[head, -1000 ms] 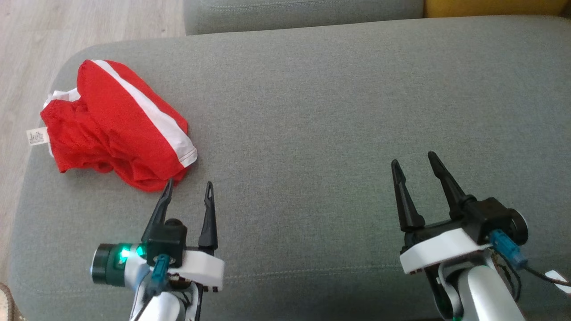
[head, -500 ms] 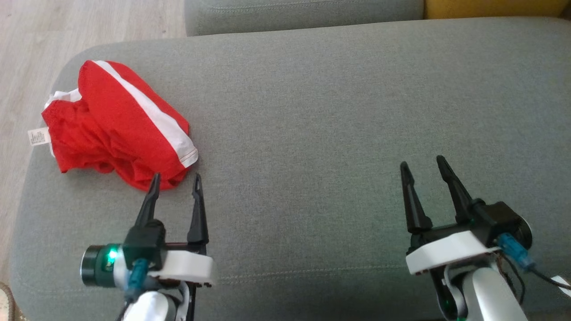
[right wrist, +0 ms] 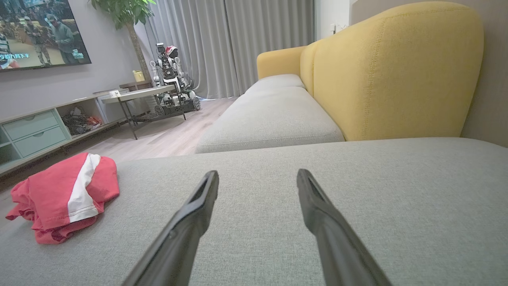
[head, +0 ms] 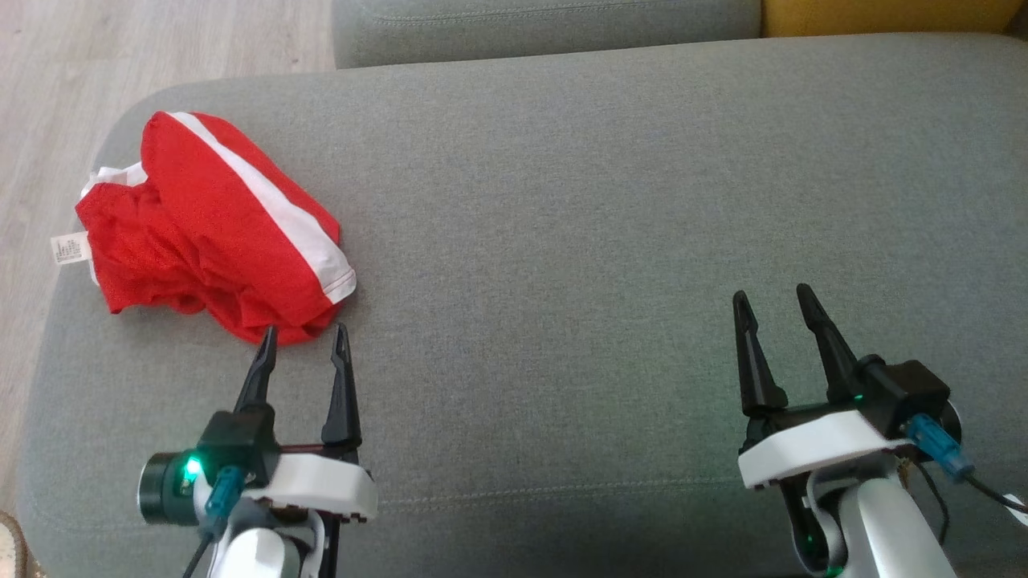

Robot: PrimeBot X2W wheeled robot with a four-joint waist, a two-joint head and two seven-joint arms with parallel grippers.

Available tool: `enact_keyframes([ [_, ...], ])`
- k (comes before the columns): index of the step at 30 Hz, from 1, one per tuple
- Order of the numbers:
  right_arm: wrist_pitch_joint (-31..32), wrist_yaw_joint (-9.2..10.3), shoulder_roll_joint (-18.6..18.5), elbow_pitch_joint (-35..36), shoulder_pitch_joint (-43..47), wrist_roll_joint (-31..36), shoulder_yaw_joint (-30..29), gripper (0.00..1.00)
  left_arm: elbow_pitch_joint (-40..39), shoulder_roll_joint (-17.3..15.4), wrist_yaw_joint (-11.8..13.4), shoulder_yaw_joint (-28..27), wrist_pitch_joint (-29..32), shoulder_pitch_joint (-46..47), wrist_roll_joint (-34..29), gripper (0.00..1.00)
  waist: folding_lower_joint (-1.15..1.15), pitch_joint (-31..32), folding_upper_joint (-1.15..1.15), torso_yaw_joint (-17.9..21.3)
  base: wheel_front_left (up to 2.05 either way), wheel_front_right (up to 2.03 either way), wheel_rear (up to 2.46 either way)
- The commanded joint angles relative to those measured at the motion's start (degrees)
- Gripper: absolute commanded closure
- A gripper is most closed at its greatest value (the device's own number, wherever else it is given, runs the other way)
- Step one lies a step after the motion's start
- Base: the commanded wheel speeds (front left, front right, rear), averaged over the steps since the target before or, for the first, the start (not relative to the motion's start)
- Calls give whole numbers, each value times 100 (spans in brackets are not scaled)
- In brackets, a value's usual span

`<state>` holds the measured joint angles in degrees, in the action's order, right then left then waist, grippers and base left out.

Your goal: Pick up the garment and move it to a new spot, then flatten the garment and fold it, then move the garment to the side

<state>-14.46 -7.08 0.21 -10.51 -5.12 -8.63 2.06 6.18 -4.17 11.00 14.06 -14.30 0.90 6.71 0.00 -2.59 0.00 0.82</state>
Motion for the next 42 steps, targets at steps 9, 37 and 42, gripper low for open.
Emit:
enact_keyframes([
  [9,-54,-41,-21,139,-259,-82,96,0,-140,102,-199,-407,-70,114,-171,0,0,1,0,9,0,0,0],
  [37,-54,-41,-21,217,-195,-200,180,0,-138,128,-244,-431,-70,166,-176,0,0,16,0,-546,0,0,0],
  [42,-54,-41,-21,226,-137,-205,250,0,-156,129,-250,-417,-70,152,-172,0,0,25,0,-1001,0,0,0],
])
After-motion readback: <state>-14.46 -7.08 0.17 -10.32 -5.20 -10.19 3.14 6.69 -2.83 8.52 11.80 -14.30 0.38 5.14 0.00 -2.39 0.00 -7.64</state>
